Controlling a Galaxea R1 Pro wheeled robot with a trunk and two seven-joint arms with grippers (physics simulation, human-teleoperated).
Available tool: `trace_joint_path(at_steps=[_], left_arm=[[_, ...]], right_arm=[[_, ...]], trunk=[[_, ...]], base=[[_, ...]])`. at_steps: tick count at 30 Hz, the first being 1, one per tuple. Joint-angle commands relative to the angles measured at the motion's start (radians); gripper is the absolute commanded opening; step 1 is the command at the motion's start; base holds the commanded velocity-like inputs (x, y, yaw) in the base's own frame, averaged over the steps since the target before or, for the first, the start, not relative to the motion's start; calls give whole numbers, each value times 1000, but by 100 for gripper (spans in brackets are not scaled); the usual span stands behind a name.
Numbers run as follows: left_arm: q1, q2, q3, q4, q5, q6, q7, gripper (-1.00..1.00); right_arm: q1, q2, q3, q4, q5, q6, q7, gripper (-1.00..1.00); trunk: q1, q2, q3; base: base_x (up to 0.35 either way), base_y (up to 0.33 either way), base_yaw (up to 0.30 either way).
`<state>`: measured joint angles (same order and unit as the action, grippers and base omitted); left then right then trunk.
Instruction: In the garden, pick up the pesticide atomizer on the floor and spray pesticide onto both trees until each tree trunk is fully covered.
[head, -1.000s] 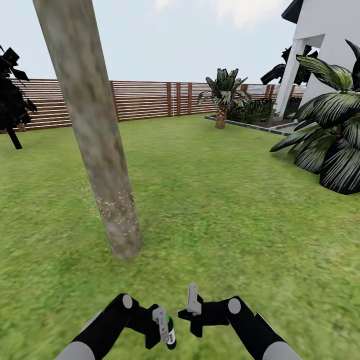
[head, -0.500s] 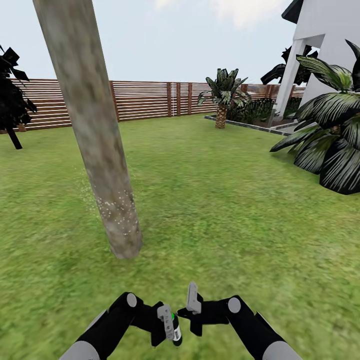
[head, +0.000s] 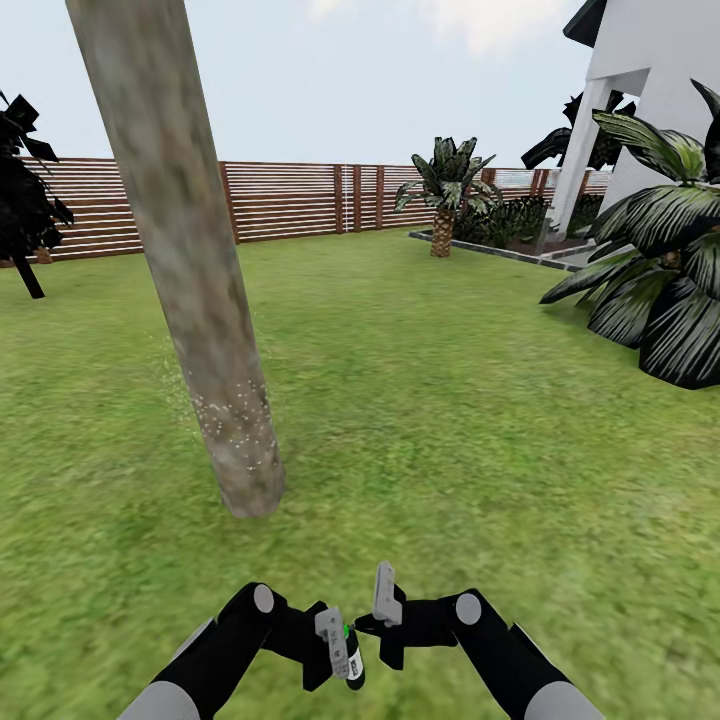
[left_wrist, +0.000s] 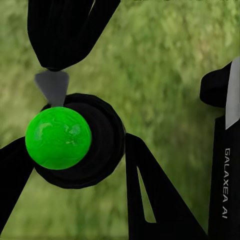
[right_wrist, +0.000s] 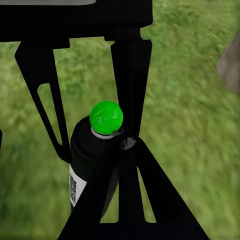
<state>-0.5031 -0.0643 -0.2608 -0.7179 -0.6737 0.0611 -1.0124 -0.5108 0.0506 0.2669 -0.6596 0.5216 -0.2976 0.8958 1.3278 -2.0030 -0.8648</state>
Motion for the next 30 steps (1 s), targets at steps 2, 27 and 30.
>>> trace_joint_path(at_steps=[2, 27, 30], left_arm=[[0, 0, 0, -3, 1, 0, 0, -100], [17, 243, 15, -4, 5, -6, -4, -100], [17, 311, 16, 8, 4, 2, -1, -100]], right_arm=[[0, 0, 0, 0, 0, 0, 0, -100], [0, 3, 0, 3, 1, -1, 0, -100], [0, -4, -1, 6, 2, -2, -1, -100]], trunk=[[0, 0, 0], [0, 0, 0], [0, 0, 0]], base=[[0, 0, 0], [0, 0, 0], [0, 0, 0]])
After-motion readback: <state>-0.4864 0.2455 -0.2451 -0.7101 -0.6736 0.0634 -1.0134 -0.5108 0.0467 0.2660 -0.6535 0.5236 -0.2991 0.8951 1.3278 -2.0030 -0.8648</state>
